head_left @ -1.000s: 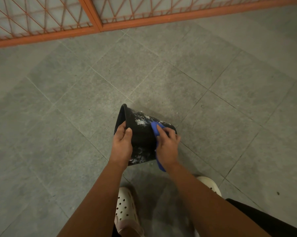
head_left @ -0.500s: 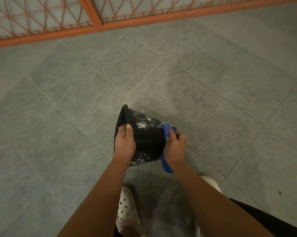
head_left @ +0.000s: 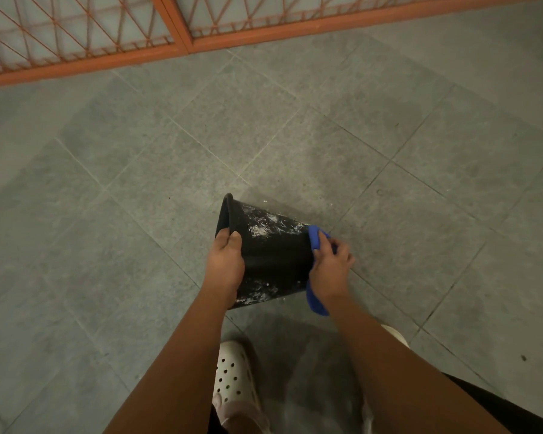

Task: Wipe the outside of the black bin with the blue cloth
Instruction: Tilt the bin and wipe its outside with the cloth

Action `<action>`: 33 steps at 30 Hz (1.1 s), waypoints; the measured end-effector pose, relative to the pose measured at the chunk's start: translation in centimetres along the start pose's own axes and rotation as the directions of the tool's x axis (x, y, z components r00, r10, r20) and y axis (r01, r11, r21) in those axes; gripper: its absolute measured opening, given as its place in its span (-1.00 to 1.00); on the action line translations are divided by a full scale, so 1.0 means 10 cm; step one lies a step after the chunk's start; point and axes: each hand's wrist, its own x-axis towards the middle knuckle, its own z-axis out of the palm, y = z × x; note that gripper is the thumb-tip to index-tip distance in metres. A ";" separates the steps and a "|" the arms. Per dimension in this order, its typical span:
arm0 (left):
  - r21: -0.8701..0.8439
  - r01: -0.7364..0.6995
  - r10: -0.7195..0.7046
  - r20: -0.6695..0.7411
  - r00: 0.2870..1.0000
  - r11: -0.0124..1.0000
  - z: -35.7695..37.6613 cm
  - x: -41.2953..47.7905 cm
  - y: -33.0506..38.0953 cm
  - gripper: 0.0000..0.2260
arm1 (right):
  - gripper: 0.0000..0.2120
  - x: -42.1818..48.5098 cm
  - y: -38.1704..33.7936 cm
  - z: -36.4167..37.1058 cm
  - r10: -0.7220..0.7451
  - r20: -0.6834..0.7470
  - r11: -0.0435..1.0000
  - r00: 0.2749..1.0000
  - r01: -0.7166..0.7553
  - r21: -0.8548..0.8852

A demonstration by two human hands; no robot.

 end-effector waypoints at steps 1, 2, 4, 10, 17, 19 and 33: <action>-0.011 -0.010 0.010 0.008 1.000 1.000 0.00 -0.01 0.00 -0.69 | -0.60 0.02 0.02 -0.01 0.020 0.011 1.000 1.000 -0.020 0.008; -0.027 -0.022 0.022 0.019 1.000 0.999 -0.01 -0.01 0.00 -0.70 | -0.59 0.04 0.04 -0.02 0.043 0.028 0.999 0.999 -0.043 0.022; -0.067 -0.037 0.040 0.042 0.998 0.997 -0.03 -0.02 0.02 -0.69 | -0.59 0.09 0.08 -0.04 0.093 0.077 0.995 0.993 -0.095 0.025; -0.126 -0.040 0.044 0.031 0.999 0.991 -0.04 -0.03 0.07 -0.59 | -0.61 0.28 0.07 -0.16 0.252 0.099 0.966 0.963 -0.246 -0.074; 0.050 -0.184 0.183 0.035 0.983 0.982 0.02 -0.04 0.07 -0.68 | -0.67 0.06 -0.29 -0.34 -0.213 -0.131 0.967 0.968 0.228 0.114; 0.045 -0.178 0.176 0.039 0.984 0.983 0.03 -0.03 0.08 -0.69 | -0.66 -0.11 -0.39 -0.29 -0.466 -0.132 0.876 0.875 0.477 0.073; -0.022 -0.176 0.177 0.054 0.983 0.984 0.06 -0.04 0.01 -0.71 | -0.45 -0.21 -0.73 -0.07 -0.550 -0.018 0.833 0.835 0.548 -0.073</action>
